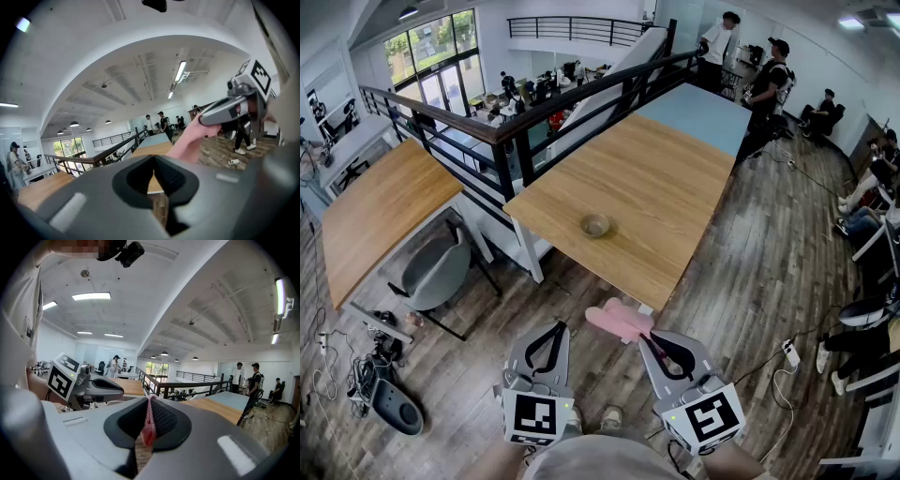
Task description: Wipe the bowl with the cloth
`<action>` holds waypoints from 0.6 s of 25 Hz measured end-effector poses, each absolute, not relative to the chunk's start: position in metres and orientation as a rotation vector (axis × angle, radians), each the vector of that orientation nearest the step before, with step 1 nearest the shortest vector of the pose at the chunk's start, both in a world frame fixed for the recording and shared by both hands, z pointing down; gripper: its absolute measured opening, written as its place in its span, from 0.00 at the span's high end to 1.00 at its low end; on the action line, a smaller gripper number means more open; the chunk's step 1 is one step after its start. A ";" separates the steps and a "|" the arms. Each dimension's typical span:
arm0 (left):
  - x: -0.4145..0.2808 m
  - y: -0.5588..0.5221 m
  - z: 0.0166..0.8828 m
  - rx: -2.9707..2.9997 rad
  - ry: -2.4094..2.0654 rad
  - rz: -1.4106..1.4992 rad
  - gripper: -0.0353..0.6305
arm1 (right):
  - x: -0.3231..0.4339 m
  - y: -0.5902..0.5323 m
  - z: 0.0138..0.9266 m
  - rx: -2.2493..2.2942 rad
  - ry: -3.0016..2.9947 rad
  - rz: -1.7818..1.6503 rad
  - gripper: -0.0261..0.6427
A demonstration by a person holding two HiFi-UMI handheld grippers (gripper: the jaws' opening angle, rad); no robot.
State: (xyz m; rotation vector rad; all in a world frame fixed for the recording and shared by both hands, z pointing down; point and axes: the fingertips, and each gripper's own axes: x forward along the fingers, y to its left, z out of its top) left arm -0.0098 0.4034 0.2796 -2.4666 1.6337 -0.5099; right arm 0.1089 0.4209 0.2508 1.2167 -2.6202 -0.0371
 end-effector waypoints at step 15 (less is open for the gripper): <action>0.010 0.413 0.292 -2.577 1.632 -0.495 0.94 | 0.121 0.427 0.258 1.216 -2.648 0.002 0.94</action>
